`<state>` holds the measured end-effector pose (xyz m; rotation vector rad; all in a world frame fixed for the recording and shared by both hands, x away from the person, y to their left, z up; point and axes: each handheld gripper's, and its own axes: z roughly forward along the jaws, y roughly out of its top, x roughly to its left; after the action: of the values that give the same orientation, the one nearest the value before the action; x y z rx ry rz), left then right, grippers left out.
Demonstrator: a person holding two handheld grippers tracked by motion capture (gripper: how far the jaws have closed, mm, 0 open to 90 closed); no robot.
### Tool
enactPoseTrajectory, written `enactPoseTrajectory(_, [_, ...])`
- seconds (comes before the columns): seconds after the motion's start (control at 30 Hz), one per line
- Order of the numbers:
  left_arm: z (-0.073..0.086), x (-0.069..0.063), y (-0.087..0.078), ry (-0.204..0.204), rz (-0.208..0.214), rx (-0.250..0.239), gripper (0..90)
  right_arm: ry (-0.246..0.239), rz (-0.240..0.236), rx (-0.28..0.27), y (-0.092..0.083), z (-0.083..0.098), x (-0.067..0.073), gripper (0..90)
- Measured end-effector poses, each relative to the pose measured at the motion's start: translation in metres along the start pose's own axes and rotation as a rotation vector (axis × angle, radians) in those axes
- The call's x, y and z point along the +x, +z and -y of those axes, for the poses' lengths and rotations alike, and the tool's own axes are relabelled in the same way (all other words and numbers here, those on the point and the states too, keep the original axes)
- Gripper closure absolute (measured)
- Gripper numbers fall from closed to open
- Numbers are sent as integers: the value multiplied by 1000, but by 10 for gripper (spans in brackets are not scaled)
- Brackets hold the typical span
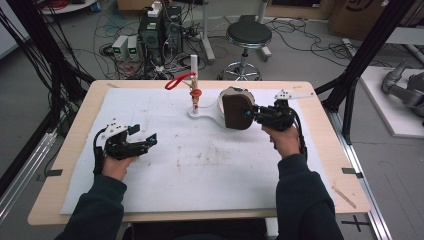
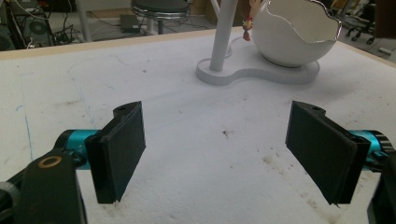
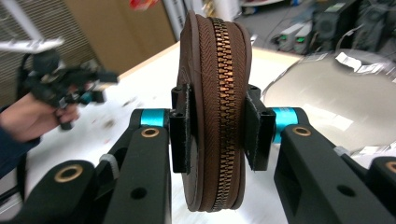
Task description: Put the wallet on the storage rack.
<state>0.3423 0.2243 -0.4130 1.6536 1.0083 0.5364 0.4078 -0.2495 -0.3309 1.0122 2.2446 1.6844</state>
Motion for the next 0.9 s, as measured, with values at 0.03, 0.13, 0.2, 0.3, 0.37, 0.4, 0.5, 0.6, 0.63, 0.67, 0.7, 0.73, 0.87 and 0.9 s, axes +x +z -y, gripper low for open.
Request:
enactPoseTrajectory(0.03, [1,1,-1,-2,-1,0,198,-6,16,-2,2,-5,-2,685])
enactPoseTrajectory(0.13, [4,5,-5,-24,-9,-2,198,-15,60,-6,7,-16,-9,685])
enactPoseTrajectory(0.2, [6,9,-7,-47,-13,-8,198,-20,94,-3,13,-23,-15,685])
enactPoseTrajectory(0.3, [8,12,-9,-78,-8,-19,198,-20,137,19,21,-28,-25,685])
enactPoseTrajectory(0.37, [9,13,-9,-84,-7,-19,198,-28,160,34,26,-29,-31,685])
enactPoseTrajectory(0.4, [9,13,-9,-83,-7,-18,198,-39,172,36,29,-30,-34,685])
enactPoseTrajectory(0.5, [9,14,-9,-93,2,-21,198,-90,181,22,37,-28,-38,683])
enactPoseTrajectory(0.6, [9,14,-8,-96,10,-23,198,-154,198,45,46,-26,-42,683])
enactPoseTrajectory(0.63, [9,14,-8,-98,12,-24,198,-162,201,55,49,-24,-43,683])
enactPoseTrajectory(0.67, [9,14,-8,-100,15,-26,198,-175,199,63,52,-23,-45,683])
enactPoseTrajectory(0.7, [9,14,-8,-105,18,-30,198,-185,202,66,54,-22,-46,683])
enactPoseTrajectory(0.73, [9,14,-8,-108,18,-30,198,-200,205,76,57,-21,-47,683])
enactPoseTrajectory(0.87, [10,15,-7,-117,24,-31,198,-283,220,101,65,-18,-47,681])
enactPoseTrajectory(0.9, [10,15,-7,-116,24,-31,198,-303,238,115,66,-18,-47,679])
